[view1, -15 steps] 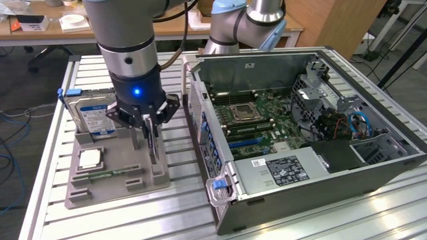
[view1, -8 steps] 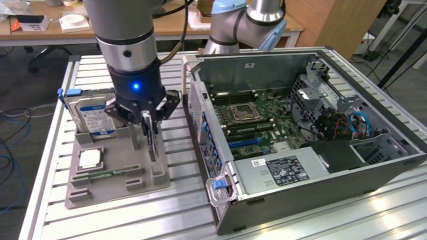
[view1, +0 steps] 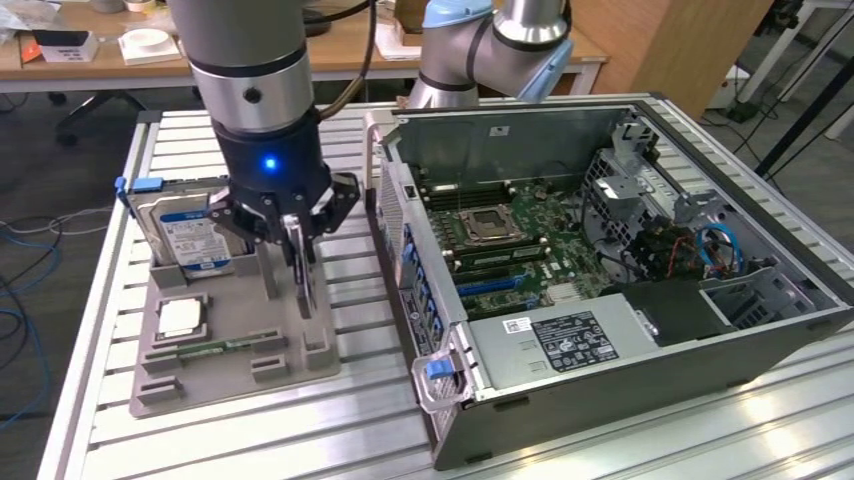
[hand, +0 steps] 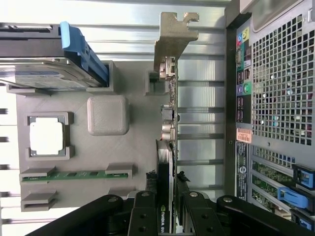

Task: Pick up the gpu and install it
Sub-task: 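Pick up the gpu and move the gpu toward the slot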

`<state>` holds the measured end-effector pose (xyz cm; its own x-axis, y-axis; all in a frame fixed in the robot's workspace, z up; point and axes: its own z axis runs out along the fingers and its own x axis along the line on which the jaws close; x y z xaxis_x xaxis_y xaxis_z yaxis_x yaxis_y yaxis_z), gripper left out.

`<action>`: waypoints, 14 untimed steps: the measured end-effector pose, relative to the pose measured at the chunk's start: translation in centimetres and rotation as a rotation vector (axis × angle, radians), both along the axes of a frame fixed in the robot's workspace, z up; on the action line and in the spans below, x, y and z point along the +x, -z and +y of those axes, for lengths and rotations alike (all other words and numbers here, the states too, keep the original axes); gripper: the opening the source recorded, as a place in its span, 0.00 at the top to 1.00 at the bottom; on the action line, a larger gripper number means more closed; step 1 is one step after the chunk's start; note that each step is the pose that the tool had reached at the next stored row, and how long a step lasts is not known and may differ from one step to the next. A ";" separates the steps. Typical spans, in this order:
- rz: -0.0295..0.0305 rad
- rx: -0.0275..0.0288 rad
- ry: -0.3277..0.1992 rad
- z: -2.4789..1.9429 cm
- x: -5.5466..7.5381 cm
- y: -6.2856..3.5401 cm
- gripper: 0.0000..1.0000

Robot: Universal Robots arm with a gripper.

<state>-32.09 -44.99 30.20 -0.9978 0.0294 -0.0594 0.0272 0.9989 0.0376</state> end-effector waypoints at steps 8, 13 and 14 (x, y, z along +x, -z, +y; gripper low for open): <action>0.0000 0.0000 0.000 0.00 0.0 -0.88 0.74; 0.0000 0.0000 0.000 0.00 0.0 -1.40 0.74; -0.0001 0.0001 0.000 0.00 0.0 -1.50 0.74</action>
